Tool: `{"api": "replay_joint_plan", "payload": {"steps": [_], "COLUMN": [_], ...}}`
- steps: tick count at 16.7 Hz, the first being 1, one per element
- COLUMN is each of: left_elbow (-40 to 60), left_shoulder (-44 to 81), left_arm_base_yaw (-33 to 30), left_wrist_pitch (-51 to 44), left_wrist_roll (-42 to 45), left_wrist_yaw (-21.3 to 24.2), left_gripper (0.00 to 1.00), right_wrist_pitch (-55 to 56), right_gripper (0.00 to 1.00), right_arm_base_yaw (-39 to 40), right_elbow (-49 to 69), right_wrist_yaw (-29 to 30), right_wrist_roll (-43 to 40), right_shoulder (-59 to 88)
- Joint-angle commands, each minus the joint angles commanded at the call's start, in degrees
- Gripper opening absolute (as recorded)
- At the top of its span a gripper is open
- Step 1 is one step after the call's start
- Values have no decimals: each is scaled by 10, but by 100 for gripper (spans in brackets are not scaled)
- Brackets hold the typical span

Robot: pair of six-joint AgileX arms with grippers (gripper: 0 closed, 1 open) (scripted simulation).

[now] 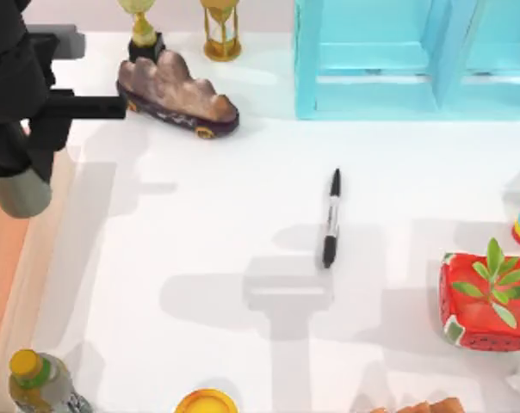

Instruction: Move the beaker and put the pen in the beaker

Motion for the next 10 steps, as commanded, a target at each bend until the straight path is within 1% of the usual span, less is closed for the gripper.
{"api": "replay_joint_plan", "payload": {"steps": [3,5,7,10], "left_elbow": [-2,-7,-17,-32], "left_shoulder": [3,12,37,70], "left_arm_base_yaw": [2,-7,-34,-75], "left_wrist_pitch": [1,11,42,121], "left_wrist_roll": [1,-9,-35,-75], "left_wrist_yaw": [1,0,-2,-4], "left_gripper": [0,0,0,0], "right_wrist_pitch": [0,0,0,0], "right_gripper": [100,100,100,100], "right_arm_base_yaw": [0,0,0,0], "right_elbow": [0,0,0,0], "right_wrist_yaw": [0,0,0,0], "right_wrist_roll": [0,0,0,0], "right_shoulder": [0,0,0,0]}}
